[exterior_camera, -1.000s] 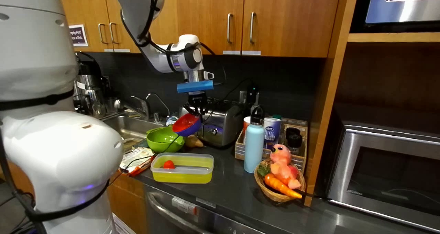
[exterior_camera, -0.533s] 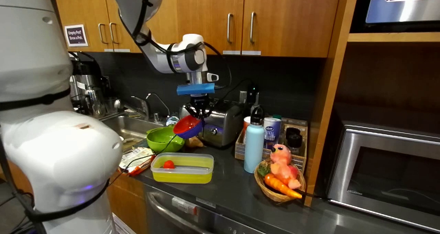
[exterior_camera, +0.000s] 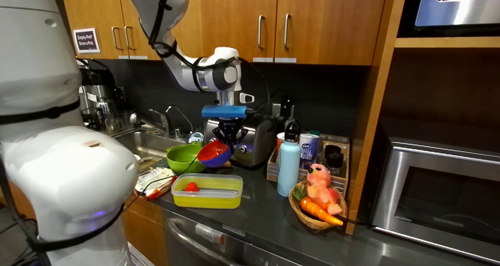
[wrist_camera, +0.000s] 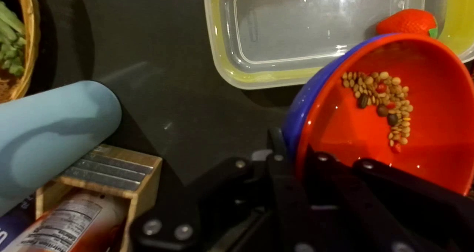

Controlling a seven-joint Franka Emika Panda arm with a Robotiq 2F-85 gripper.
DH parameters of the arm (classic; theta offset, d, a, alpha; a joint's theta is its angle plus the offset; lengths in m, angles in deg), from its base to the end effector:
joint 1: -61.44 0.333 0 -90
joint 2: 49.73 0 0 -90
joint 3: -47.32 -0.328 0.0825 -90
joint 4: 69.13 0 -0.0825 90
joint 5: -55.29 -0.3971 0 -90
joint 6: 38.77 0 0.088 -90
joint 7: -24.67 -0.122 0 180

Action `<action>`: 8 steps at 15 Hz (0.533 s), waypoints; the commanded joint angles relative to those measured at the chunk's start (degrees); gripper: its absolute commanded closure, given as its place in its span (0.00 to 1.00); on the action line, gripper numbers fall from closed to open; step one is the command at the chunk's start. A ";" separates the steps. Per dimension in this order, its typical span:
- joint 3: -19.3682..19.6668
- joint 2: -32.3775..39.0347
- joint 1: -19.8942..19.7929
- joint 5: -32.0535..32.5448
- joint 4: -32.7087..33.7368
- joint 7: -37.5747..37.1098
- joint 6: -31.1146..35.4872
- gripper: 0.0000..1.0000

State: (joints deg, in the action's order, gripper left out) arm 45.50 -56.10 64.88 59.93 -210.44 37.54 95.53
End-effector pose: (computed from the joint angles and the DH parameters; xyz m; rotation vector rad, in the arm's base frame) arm 0.4699 0.0410 0.3231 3.0278 0.5715 -0.0237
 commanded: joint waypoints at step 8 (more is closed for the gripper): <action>-0.06 6.14 -0.81 1.91 3.17 -6.78 2.59 0.98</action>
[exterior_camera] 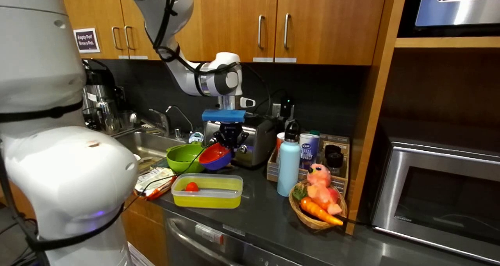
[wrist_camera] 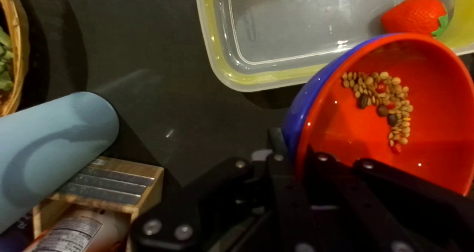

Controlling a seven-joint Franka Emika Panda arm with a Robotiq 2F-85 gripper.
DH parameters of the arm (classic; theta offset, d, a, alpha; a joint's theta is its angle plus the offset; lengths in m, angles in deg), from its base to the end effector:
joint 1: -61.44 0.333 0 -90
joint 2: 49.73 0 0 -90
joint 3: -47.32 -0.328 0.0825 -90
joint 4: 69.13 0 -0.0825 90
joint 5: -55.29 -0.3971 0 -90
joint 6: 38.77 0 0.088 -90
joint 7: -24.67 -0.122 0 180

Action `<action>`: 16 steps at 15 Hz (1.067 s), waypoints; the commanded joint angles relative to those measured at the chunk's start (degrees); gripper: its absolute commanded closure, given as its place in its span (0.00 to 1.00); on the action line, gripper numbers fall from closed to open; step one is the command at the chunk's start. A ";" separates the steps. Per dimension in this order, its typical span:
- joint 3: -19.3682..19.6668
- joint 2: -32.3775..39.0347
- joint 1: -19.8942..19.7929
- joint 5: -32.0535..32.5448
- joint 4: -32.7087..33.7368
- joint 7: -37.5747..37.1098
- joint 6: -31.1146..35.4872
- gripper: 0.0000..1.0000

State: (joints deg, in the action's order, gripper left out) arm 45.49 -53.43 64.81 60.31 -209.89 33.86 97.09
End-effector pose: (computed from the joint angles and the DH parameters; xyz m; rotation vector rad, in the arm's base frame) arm 0.4758 0.0413 0.3074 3.0417 0.4825 -0.0357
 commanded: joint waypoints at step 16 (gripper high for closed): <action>0.86 16.14 -1.02 4.67 13.55 -6.83 0.43 0.98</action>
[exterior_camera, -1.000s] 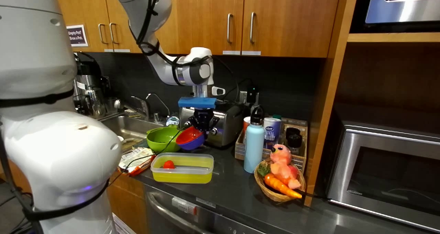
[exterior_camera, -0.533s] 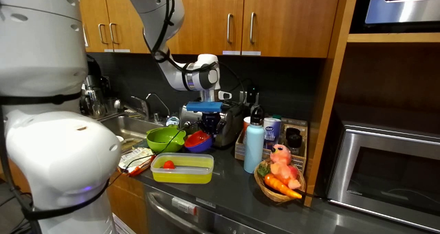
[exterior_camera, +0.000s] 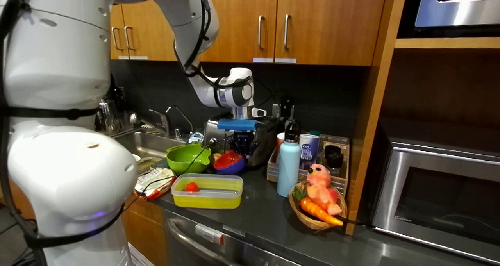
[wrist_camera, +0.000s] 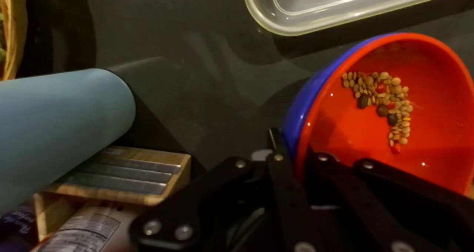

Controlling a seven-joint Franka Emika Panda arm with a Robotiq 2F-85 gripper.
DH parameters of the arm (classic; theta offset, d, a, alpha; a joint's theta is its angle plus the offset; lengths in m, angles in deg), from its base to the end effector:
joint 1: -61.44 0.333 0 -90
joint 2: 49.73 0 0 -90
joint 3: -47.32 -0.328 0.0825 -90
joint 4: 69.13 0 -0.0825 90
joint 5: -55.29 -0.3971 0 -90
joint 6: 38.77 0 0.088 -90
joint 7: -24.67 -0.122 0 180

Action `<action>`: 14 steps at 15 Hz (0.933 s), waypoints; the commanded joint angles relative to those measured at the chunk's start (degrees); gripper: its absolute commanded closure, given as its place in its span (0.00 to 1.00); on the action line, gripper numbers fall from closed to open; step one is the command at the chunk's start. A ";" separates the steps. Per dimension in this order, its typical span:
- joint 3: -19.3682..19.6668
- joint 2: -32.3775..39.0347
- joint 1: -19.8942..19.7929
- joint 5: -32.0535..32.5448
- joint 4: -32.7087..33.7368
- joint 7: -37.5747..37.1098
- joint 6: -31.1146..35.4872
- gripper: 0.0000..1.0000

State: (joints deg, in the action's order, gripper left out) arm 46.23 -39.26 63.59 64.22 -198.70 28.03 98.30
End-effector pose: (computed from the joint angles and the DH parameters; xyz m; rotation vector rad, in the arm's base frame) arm 0.5400 0.0277 0.2629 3.0206 0.3519 -0.0785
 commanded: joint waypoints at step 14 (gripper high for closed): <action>0.41 8.62 0.19 0.33 6.57 -0.53 -2.86 0.98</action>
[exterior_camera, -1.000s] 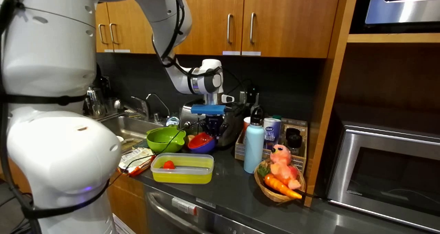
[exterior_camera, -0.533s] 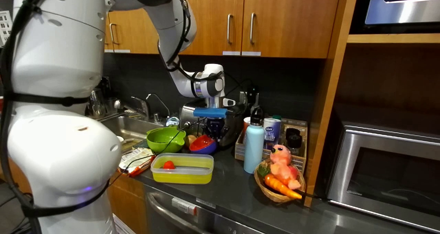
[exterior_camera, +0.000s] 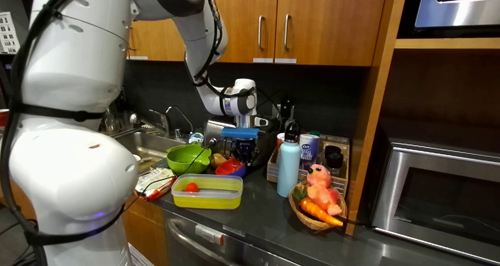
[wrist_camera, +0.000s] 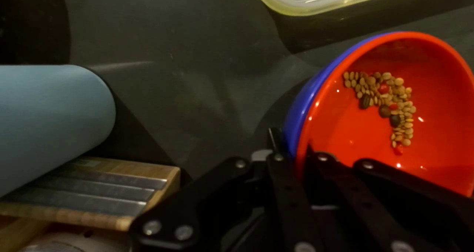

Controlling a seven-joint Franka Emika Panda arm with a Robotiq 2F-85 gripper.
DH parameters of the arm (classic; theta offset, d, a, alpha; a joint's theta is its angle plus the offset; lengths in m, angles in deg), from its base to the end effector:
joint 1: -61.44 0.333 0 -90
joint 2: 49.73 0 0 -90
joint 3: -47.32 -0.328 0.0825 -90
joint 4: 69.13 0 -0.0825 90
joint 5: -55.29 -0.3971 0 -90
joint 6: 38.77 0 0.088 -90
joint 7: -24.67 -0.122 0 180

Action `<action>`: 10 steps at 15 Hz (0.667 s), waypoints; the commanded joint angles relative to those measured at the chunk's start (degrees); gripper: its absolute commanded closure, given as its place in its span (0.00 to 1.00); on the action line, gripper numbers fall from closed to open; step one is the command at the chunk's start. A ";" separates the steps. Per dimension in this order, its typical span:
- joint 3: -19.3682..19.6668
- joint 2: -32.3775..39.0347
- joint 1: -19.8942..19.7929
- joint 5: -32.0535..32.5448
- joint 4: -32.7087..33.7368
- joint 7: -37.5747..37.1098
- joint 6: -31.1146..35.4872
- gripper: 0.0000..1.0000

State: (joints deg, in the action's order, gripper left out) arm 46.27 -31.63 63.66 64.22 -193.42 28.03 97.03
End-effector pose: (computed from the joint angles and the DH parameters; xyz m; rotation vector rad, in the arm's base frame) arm 0.5609 0.0287 0.2238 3.0198 0.3537 -0.1743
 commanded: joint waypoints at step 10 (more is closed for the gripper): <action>-0.03 -0.74 -0.03 -0.55 -0.35 -0.47 -1.66 0.31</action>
State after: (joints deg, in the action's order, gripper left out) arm 46.43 -30.55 63.38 64.07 -192.88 27.96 95.96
